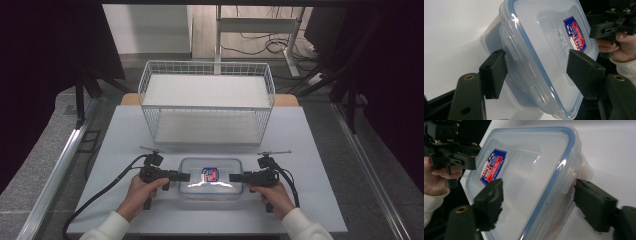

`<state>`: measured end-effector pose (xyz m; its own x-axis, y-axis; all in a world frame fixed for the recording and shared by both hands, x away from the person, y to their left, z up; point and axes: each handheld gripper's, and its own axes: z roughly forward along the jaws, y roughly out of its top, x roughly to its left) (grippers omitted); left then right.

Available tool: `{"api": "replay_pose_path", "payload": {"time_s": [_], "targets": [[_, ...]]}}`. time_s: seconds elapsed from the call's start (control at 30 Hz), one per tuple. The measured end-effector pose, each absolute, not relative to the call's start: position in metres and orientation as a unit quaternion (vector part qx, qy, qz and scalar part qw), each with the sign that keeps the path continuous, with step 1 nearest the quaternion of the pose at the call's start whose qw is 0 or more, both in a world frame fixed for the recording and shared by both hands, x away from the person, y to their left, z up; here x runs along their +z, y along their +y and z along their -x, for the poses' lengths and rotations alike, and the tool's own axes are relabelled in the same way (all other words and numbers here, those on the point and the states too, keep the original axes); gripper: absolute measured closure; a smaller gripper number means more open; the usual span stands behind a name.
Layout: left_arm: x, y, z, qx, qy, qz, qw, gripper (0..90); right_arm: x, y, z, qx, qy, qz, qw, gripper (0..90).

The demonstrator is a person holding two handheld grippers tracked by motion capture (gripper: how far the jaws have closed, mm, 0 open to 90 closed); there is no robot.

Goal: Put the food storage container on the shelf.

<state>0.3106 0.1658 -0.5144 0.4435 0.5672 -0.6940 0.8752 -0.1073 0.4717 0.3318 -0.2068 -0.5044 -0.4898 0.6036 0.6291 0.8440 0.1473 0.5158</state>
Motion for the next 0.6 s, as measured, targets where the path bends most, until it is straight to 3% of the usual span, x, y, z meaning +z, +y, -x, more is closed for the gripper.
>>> {"api": "replay_pose_path", "payload": {"time_s": [0.27,0.6], "targets": [[-0.509,0.168,-0.301,-0.162,0.495,-0.724,0.451,40.2,-0.496,-0.213,-0.324,-0.446,-0.733,0.495,0.139,42.8],[-0.499,0.17,-0.287,-0.141,0.48,-0.734,0.459,47.1,-0.489,-0.217,-0.312,-0.457,-0.732,0.488,0.131,47.8]]}}
